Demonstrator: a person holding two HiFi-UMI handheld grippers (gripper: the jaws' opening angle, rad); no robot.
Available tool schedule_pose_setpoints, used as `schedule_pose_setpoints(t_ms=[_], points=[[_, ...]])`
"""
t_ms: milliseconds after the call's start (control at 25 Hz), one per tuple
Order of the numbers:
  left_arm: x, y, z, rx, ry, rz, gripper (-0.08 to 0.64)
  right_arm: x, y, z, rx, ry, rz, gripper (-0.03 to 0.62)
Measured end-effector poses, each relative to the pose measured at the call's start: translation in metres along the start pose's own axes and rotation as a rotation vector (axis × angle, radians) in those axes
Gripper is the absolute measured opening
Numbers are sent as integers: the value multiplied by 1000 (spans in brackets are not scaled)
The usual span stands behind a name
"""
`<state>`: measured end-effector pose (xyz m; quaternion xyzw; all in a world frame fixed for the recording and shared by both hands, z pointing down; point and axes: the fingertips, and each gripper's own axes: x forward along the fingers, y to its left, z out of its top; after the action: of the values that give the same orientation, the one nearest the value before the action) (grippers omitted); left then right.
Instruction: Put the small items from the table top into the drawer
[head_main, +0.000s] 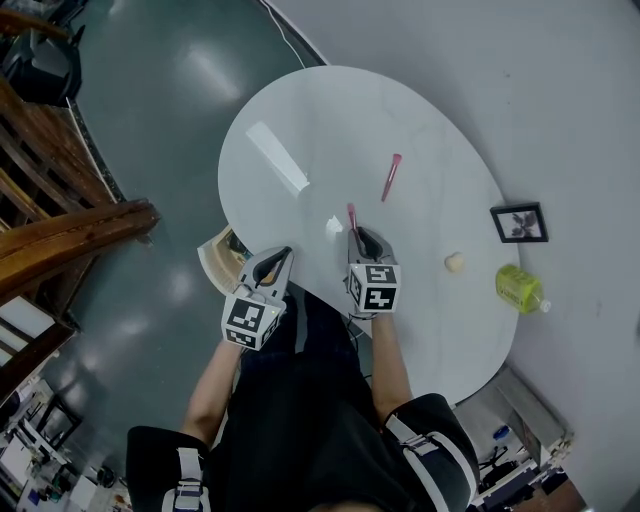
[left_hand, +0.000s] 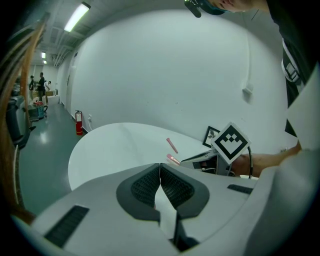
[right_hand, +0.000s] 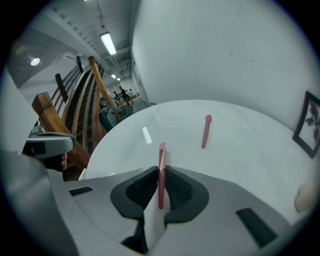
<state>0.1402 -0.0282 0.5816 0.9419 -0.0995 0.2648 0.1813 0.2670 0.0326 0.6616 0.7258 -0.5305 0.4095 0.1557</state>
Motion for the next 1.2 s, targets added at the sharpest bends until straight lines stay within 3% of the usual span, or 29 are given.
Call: schedule_pose_setpoints(t_ms=[400,840,1200], points=[[-43,3,25,9,-82,58,20,-37,38,45,-84,-96,42,66],[-119,23,39,-2,-179,175,20,-74,125,90,-224,-187,153,66],[-191,44,28,-42,-241,304,20,-90,203,90,-290,-208,275,66]])
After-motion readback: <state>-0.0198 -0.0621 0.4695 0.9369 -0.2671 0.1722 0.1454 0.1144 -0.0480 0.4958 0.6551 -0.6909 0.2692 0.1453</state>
